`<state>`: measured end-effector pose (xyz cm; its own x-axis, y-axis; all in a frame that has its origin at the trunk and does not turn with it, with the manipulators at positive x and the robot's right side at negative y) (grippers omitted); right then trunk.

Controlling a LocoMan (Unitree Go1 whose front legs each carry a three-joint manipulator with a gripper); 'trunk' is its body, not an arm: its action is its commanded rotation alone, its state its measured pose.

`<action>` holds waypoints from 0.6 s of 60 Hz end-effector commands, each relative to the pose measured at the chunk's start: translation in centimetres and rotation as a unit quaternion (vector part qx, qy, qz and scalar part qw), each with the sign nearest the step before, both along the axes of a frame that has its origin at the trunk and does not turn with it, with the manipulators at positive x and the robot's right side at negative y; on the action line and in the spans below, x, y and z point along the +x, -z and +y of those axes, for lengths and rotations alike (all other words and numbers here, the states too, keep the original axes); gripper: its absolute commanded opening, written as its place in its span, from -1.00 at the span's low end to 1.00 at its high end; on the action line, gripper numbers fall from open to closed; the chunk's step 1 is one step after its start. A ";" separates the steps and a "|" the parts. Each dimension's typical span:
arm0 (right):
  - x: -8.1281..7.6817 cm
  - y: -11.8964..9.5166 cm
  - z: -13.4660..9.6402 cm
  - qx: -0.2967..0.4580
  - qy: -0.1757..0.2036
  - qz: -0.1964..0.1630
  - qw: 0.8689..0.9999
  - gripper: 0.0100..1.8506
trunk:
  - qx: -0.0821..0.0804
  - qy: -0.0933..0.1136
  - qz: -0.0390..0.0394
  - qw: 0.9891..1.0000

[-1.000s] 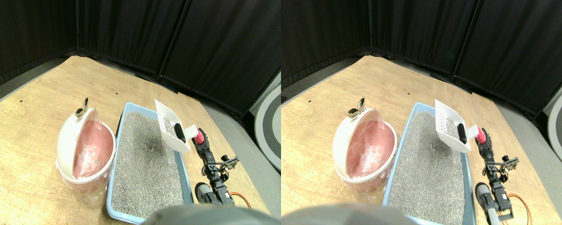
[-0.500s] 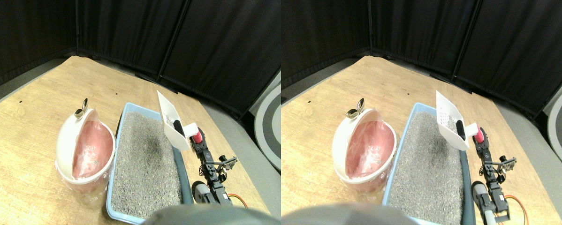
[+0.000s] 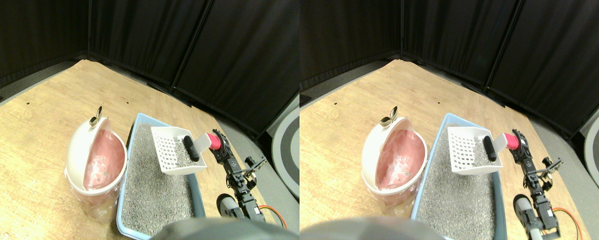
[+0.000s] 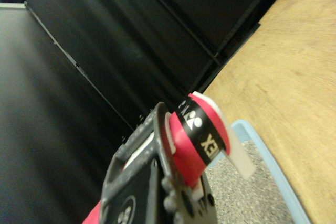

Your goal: Scoop (unimanual)

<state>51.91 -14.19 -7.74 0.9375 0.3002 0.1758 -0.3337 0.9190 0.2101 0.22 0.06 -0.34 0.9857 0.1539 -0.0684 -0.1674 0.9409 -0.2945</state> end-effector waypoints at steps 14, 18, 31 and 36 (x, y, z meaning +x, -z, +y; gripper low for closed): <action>0.2 -1.8 2.0 -0.024 -0.008 -0.018 1.000 -0.95 | -0.015 -0.035 -0.001 0.999; 0.2 -1.9 2.6 -0.034 -0.013 -0.016 0.999 -0.95 | -0.020 -0.041 0.000 0.999; 0.5 -1.7 4.1 -0.065 -0.036 0.002 0.997 -0.95 | -0.032 -0.061 0.004 0.998; 0.7 -1.5 4.5 -0.081 -0.042 0.007 0.996 -0.95 | -0.034 -0.065 0.006 0.997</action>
